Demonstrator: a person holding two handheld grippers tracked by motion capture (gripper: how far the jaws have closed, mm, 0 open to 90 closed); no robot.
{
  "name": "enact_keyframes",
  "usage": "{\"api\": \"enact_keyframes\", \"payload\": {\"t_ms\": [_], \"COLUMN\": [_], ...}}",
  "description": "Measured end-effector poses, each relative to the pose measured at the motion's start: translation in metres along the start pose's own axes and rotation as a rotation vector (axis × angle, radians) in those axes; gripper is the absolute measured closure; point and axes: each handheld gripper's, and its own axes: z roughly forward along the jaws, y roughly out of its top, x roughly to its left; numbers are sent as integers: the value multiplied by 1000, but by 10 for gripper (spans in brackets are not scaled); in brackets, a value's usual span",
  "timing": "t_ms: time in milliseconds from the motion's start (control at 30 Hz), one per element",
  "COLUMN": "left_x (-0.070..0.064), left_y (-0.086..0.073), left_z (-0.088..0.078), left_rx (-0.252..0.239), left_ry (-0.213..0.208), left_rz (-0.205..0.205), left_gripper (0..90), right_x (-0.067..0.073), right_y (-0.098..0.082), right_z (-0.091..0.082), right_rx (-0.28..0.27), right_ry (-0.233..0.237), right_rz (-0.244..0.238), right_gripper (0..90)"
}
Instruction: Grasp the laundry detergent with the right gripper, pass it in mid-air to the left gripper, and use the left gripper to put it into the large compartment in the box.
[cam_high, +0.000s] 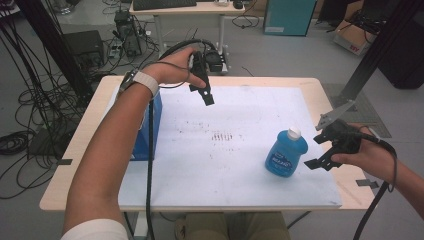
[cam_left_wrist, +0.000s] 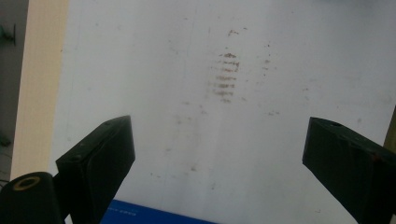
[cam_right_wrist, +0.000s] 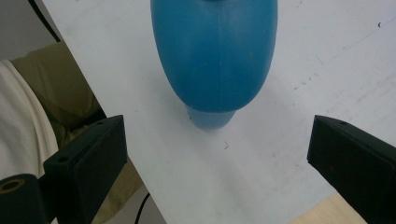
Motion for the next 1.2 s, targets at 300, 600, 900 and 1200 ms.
{"api": "enact_keyframes", "payload": {"t_ms": [300, 600, 900, 1200], "left_x": [1, 1, 0, 1], "left_y": [0, 1, 2, 1], "left_z": [-1, 0, 1, 3], "left_rx": [13, 22, 18, 21], "left_ry": [4, 0, 3, -1], "left_rz": [16, 23, 23, 25], "left_gripper": [98, 98, 99, 99], "right_x": [0, 0, -2, -1], "right_y": [-10, -19, -24, -27], "right_z": [6, 10, 15, 18], "right_rx": [-47, -117, -151, -156], "right_ry": [-11, -18, -18, -17], "right_rz": [2, 8, 10, 14], "right_gripper": [51, 52, 52, 53]}}
